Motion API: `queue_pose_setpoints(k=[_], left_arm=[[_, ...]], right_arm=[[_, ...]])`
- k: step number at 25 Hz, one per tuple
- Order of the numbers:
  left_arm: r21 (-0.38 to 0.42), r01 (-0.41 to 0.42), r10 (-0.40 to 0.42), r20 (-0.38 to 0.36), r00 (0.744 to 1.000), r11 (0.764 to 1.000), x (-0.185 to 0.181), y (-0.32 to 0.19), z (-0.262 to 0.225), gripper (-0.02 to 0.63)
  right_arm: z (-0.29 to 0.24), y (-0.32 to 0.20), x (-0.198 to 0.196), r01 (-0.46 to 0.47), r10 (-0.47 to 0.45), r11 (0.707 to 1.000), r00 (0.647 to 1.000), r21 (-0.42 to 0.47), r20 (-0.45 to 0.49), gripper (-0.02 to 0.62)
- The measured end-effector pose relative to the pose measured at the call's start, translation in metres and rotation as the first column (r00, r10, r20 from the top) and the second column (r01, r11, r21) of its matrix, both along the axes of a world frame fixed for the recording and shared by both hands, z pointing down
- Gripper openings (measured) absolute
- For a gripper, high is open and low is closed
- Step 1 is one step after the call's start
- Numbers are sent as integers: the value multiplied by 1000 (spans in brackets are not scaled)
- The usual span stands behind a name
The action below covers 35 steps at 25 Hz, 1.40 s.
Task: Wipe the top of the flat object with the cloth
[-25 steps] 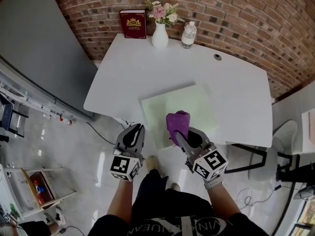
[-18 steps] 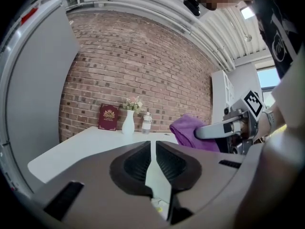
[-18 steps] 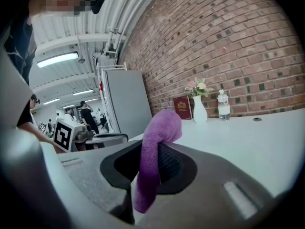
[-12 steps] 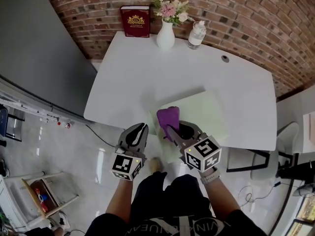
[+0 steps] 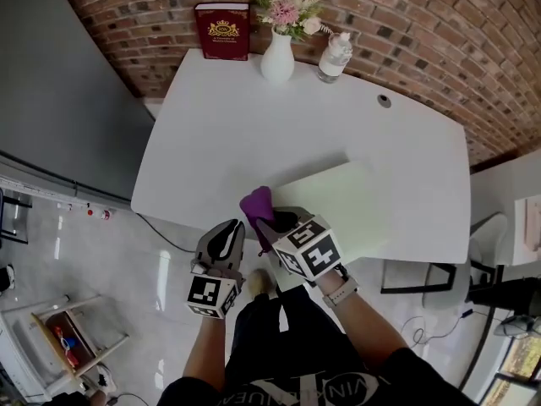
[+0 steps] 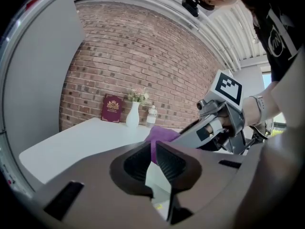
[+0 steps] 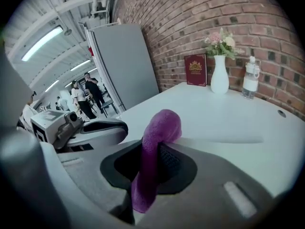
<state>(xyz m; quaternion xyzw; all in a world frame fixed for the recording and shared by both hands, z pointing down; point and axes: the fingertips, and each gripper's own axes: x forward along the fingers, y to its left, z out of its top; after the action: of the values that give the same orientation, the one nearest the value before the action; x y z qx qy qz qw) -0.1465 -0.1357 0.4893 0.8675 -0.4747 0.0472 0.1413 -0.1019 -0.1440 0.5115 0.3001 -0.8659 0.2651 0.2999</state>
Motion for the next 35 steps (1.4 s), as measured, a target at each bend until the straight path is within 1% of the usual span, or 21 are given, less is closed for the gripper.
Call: queue_pose_setpoints(k=[5,8,14,20,24,30,35], left_arm=[[-34,47,-46,16,999,998,-6,0,13,35],[-37,50,-49,21,999,998,-3,-2,13,35],[-58,68,-66,29,997,996,-3,-5,14,35],[-56,84,-82,23,996,995,0,-13,11,35],[-60,77,-76,20,997,995,8,-18,10,35],[-71,70,-69,19,997,995,19,-21,11,35],[-79,64,-62,26,998,995,25,-21,12,35]], right_arm=[[13,-6,1,53,-55,998,996,-21,-74,69],[16,-13,10,48,-51,998,996,-33,-77,69],[19,-23,36,58,-58,998,993,-3,-105,69],[21,-39,81,-12,12,1000,993,2,-118,69],[22,-51,119,-64,65,998,990,13,-128,69],[25,-68,181,-149,152,988,975,32,-165,69],[25,-79,220,-203,207,978,965,44,-163,69]])
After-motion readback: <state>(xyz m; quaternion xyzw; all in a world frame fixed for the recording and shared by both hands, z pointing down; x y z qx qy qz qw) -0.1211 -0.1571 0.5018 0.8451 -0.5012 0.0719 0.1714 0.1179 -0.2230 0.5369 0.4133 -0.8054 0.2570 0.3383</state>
